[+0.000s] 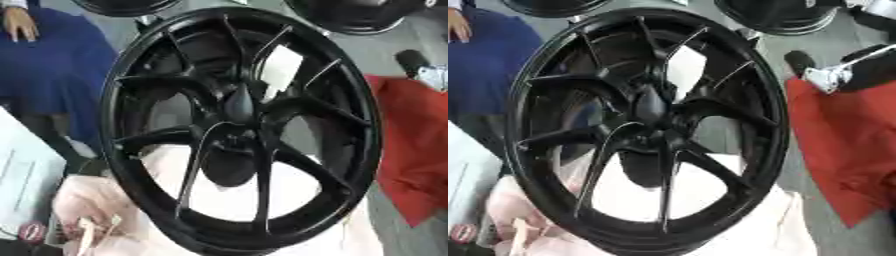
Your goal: Pull the pin out of the wheel hub.
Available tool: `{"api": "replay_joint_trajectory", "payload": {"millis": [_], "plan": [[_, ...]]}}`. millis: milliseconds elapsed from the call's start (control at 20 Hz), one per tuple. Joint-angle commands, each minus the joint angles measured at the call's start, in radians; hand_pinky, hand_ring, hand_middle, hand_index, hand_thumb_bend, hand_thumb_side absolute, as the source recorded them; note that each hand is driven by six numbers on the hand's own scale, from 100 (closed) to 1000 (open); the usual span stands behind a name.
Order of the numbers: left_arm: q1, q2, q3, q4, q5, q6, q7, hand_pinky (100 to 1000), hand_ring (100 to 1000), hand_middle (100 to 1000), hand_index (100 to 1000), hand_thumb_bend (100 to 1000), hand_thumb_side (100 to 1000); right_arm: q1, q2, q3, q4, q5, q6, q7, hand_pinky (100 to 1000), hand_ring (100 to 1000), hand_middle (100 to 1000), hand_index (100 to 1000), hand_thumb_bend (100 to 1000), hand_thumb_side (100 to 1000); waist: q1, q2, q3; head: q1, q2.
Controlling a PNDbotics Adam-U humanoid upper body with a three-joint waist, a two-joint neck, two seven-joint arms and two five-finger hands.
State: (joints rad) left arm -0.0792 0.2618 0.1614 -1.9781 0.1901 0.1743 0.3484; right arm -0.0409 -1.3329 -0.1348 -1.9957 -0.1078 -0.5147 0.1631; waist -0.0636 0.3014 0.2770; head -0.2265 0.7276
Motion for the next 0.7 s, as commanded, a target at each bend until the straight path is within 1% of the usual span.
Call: {"api": "replay_joint_trajectory", "payload": {"millis": [50, 250, 400, 700], "plan": [[-0.007, 0.009, 0.009, -0.022, -0.004, -0.002, 0.004, 640, 535, 472, 696, 659, 409, -0.011, -0.022, -0.011, -0.004, 0.007, -0.006, 0.003, 842, 793, 684, 801, 100, 181, 0.001, -0.018, 0.002, -0.003, -0.011], [-0.012, 0.011, 0.008, -0.022, -0.005, -0.003, 0.003, 640, 535, 472, 696, 659, 409, -0.016, -0.02, -0.011, -0.004, 0.015, -0.014, 0.002, 844, 794, 689, 803, 100, 155, -0.003, -0.012, 0.008, -0.009, -0.016], [-0.016, 0.013, 0.008, -0.022, -0.005, -0.003, 0.002, 640, 534, 472, 696, 660, 409, -0.024, -0.021, -0.01, -0.004, 0.029, -0.023, 0.002, 851, 801, 708, 811, 100, 113, -0.006, -0.007, 0.017, -0.017, -0.02], [-0.028, 0.019, 0.007, -0.022, -0.007, -0.006, 0.001, 640, 533, 471, 695, 663, 408, -0.049, -0.025, -0.008, -0.004, 0.081, -0.052, 0.004, 869, 820, 744, 836, 100, 100, -0.017, 0.006, 0.043, -0.054, -0.035]]}}
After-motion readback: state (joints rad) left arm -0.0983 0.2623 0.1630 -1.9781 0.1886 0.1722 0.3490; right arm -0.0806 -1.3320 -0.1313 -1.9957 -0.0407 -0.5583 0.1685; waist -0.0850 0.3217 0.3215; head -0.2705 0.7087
